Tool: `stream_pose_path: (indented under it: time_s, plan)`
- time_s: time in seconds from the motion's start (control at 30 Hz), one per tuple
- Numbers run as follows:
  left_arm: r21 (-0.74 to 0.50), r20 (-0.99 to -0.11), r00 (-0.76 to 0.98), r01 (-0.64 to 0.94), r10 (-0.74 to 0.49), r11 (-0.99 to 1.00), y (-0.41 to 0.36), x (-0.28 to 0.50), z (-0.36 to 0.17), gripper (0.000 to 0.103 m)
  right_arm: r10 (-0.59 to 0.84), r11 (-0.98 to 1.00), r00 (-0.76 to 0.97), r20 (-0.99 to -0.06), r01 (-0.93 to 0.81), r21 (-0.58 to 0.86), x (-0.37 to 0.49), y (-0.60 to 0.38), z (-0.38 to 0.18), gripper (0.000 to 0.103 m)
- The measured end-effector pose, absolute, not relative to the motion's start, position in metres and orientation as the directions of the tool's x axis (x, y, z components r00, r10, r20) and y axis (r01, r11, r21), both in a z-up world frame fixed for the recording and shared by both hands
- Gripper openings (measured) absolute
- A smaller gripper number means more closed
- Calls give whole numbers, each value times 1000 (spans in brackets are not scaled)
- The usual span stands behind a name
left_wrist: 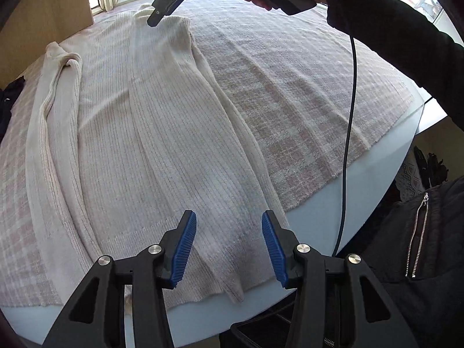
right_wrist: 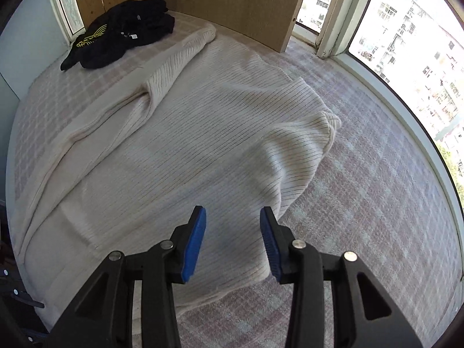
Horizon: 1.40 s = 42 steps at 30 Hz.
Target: Fold clothes
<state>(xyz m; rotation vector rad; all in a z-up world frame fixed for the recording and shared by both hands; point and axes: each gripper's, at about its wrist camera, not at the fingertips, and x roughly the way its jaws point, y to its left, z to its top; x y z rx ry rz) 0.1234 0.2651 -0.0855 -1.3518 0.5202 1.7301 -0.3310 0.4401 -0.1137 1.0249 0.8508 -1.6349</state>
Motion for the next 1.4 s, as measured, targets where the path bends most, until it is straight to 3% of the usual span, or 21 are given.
stream_pose_path:
  time_s: [0.23, 0.43, 0.47, 0.53, 0.67, 0.77, 0.83, 0.93, 0.97, 1.07, 1.33, 1.4]
  plan:
    - [-215, -919, -62, -748, 388, -628, 219, 127, -80, 46, -332, -148, -13, -943, 988, 39, -297, 454, -115, 39]
    - [-219, -919, -72, -724, 388, -654, 207, 110, -91, 46, -216, 73, -84, -973, 992, -102, -233, 449, -144, 39]
    - [-220, -920, -70, -722, 385, -656, 206, 107, -94, 47, -227, 78, -133, -965, 985, -154, -234, 448, -146, 51]
    - [-212, -925, -62, -732, 374, -647, 203, 110, -98, 50, -247, 34, -217, -944, 972, -233, -247, 447, -146, 57]
    - [-224, -925, -50, -729, 377, -646, 193, 116, -101, 53, -251, -54, -141, -958, 990, -131, -264, 452, -137, 57]
    - [-249, -916, -57, -696, 397, -674, 189, 110, -97, 53, -302, 42, -7, -953, 999, -20, -231, 459, -123, 57]
    - [-264, -910, -65, -670, 409, -694, 187, 103, -95, 53, -288, 120, 6, -958, 992, -30, -204, 459, -127, 57]
    - [-257, -914, -62, -675, 400, -691, 186, 101, -98, 53, -255, 185, -116, -960, 969, -166, -188, 454, -149, 59]
    - [-243, -918, -64, -687, 391, -685, 187, 102, -98, 53, -267, 156, -113, -957, 975, -158, -197, 453, -151, 69]
    - [-230, -922, -71, -691, 381, -686, 194, 109, -101, 53, -248, 37, -76, -966, 995, -88, -224, 452, -151, 70]
    - [-286, -906, -49, -662, 421, -693, 172, 103, -101, 53, -308, 156, 11, -951, 987, -39, -176, 456, -132, 70]
    - [-279, -909, -48, -668, 415, -690, 187, 108, -103, 53, -311, 108, 52, -949, 994, 19, -195, 456, -131, 77]
